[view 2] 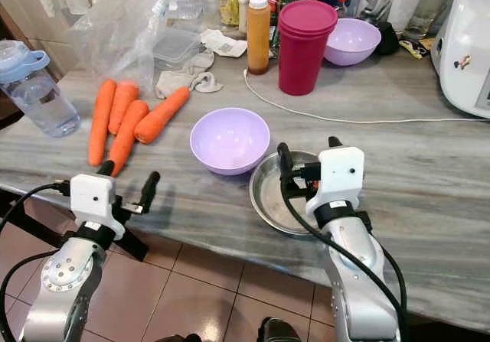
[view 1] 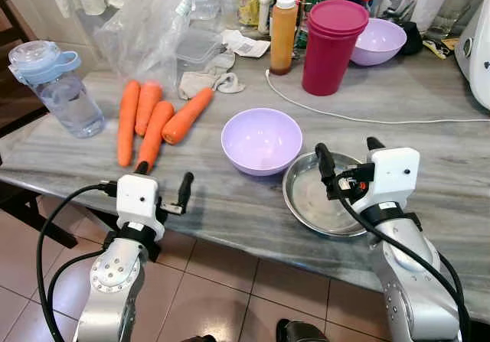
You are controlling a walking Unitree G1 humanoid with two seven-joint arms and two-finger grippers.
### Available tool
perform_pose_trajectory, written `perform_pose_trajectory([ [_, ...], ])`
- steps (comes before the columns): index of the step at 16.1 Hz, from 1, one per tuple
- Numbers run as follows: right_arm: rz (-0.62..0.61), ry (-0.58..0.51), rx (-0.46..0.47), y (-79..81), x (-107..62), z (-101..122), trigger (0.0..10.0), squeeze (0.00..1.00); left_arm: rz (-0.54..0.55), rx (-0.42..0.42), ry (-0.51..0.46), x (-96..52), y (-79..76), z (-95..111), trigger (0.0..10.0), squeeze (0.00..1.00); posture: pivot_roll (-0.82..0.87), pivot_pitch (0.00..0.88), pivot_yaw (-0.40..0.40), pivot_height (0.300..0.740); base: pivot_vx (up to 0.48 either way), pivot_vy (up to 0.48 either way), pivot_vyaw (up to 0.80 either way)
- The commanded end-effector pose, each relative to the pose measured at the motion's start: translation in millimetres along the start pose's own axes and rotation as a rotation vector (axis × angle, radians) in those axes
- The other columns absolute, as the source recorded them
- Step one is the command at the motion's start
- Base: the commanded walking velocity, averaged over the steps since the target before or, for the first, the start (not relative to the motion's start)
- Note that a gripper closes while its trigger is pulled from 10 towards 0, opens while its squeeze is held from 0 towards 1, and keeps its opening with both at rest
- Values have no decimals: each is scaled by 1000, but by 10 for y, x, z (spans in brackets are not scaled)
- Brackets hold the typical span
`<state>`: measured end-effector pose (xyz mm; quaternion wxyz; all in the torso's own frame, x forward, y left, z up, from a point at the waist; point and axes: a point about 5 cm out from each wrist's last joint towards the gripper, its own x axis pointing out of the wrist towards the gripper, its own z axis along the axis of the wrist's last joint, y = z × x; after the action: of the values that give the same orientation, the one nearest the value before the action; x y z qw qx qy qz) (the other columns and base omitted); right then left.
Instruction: Setting the table
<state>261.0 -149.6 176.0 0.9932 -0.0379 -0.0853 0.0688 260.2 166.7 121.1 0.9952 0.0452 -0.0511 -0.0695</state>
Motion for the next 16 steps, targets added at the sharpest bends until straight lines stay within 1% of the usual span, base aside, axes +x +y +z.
perform_pose_trajectory([
  [1, -15, -13, -3, 7, -38, 14, 10000, 0, 30, 3, -8, -10, 39, 47, 10000, 0, -148, 153, 42, 740, 0, 0, -800],
  [2, -22, -7, 6, 6, -51, -8, 10000, 0, 23, 20, -11, 4, 13, 57, 10000, 0, -148, 151, 42, 740, 0, 0, -800],
  [3, -28, -2, 13, 6, -54, -23, 10000, 0, 38, 50, 1, 32, -11, 49, 10000, 0, -147, 148, 41, 740, 0, 0, -800],
  [5, -30, -6, 9, 2, -47, -29, 10000, 0, 36, 42, -4, 58, -37, 68, 10000, 0, -149, 150, 44, 740, 0, 0, -669],
  [9, -52, -14, -1, -37, -44, -23, 10000, 0, 29, 49, -13, 78, -52, 111, 10000, 0, -150, 152, 46, 740, -259, 0, 0],
  [11, -62, -11, -8, -49, -53, -31, 10000, 0, 25, 38, -18, 95, -56, 148, 10000, 0, -149, 149, 47, 740, -279, 0, 0],
  [16, -88, -12, -7, -70, -54, -41, 10000, 0, -6, 42, -16, 122, -73, 157, 10000, 0, -156, 146, 55, 740, -326, 0, 0],
])
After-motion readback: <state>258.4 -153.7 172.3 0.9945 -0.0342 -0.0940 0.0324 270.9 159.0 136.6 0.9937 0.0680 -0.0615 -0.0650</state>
